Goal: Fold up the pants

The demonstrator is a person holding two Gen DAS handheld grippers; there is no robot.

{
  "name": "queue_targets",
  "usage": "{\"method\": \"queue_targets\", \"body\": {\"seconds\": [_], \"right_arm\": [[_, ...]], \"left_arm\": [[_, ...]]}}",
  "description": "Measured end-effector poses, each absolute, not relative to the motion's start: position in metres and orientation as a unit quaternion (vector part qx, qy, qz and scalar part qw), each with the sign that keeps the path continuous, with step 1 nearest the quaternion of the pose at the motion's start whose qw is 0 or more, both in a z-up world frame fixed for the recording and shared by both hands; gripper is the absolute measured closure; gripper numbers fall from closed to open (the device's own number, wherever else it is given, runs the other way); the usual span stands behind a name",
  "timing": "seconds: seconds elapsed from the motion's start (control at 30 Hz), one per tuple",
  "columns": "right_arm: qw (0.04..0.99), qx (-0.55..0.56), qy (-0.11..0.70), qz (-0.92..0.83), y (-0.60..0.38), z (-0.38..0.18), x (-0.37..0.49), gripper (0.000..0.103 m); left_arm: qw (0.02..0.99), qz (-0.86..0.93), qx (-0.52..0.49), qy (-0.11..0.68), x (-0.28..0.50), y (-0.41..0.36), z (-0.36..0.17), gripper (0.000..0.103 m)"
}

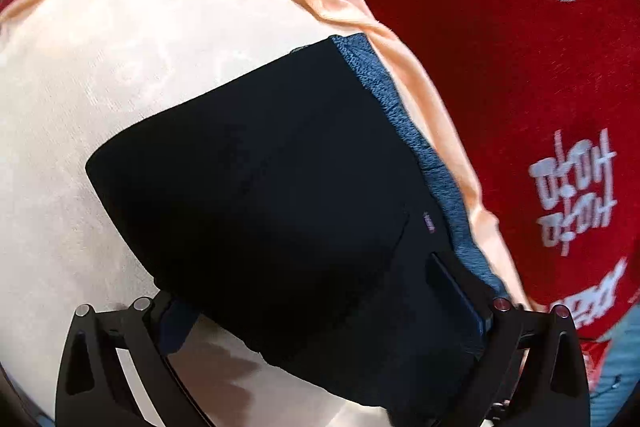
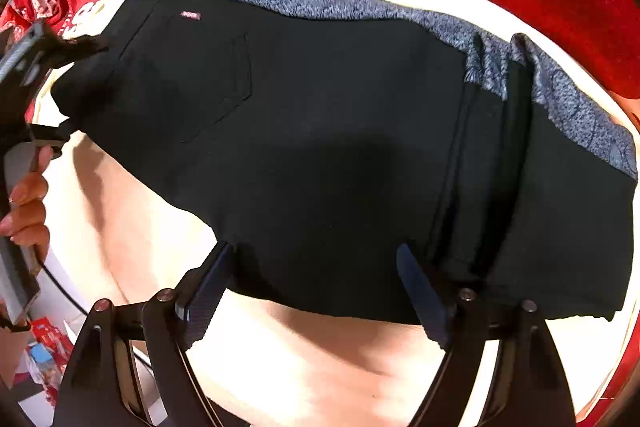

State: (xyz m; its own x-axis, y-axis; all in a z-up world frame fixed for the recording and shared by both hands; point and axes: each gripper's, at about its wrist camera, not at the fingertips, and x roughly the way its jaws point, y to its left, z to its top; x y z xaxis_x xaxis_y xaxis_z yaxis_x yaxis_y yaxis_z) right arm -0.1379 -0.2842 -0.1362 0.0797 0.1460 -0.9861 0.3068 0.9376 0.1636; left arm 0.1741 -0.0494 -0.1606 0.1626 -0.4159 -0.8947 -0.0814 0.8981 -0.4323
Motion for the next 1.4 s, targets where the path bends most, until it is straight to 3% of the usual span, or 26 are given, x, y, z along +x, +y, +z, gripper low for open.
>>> {"method": "queue_targets", "body": {"seconds": [0.07,0.17,0.43,0.87,0.93,0.97,1.4], "right_arm": [[0.726,0.172,0.663,-0.055,-0.291,-0.119,-0.132,0.017],[0.739,0.196,0.643,-0.050,-0.306,-0.091,-0.113,0.017],[0.721,0.256,0.642,0.049,-0.311,-0.048,-0.001,0.015],[0.621,0.138,0.752,0.171,-0.166,-0.096,0.112,0.013],[0.601,0.146,0.767,0.171,-0.164,-0.113,0.111,0.038],[0.592,0.149,0.773,0.171,-0.164,-0.119,0.108,0.082],[0.694,0.278,0.640,0.174,-0.296,-0.025,0.007,0.085]], "left_arm": [[0.754,-0.080,-0.137,0.637,0.173,-0.059,-0.155,0.050],[0.777,-0.084,-0.066,0.621,0.168,-0.074,-0.144,0.064],[0.840,-0.140,0.242,0.466,0.099,-0.155,-0.115,0.066],[0.841,-0.158,0.304,0.419,0.073,-0.174,-0.114,0.066],[0.840,-0.160,0.308,0.417,0.074,-0.173,-0.115,0.066],[0.838,-0.164,0.309,0.420,0.074,-0.174,-0.115,0.066],[0.843,-0.273,0.302,0.353,0.015,-0.254,-0.021,0.066]]}}
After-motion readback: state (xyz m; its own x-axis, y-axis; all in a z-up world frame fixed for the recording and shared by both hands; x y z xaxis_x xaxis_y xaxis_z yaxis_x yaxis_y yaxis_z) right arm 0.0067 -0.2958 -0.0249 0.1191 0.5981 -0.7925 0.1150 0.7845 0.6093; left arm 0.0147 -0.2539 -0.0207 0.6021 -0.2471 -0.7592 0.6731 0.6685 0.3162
